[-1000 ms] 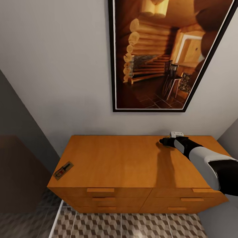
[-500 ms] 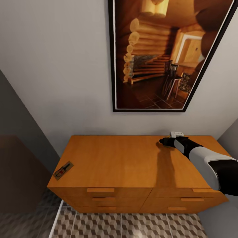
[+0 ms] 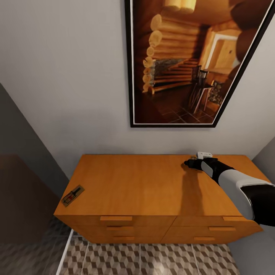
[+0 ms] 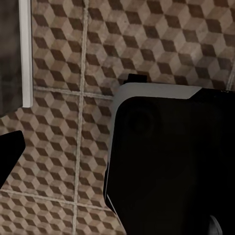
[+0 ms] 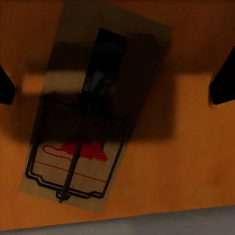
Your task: Take the four mousetraps from the cabinet in the bathroom and place them on the bathroom floor. Make sure all four end up on the same floor surface, and ensure that at least two of them are either under or directly next to the same bathroom sink.
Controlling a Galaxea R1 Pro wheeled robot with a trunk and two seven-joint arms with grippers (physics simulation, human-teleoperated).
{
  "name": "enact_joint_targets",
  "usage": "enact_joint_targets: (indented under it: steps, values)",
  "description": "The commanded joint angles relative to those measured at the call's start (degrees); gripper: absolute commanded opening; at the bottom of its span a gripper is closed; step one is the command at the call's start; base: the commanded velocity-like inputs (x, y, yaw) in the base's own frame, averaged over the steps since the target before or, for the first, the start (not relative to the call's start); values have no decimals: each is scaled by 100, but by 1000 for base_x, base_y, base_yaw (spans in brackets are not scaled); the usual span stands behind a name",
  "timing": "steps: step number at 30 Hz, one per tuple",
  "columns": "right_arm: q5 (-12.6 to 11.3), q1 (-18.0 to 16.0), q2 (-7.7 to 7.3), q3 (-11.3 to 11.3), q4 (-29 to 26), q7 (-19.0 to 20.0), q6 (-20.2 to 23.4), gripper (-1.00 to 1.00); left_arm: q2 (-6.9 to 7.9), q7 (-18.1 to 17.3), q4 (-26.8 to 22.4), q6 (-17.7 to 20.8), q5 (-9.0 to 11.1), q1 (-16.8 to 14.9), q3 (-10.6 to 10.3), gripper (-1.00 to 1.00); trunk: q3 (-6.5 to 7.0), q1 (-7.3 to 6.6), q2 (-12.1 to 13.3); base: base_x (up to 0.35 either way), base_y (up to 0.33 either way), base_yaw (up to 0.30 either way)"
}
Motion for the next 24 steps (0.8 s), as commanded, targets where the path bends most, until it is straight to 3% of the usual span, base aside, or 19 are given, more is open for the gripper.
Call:
enact_joint_targets:
  steps: [1, 24]
  values:
    - [-50, -3, -3, 49, -8, 14, 31, 100, 3, 26, -2, -17, 52, -3, -50, 100, -19, 3, -11, 0, 0, 0]
    - [-54, -3, -3, 49, -9, 13, 31, 100, 3, 26, 0, -17, 52, -3, -50, 100, -82, 3, -11, 0, 0, 0]
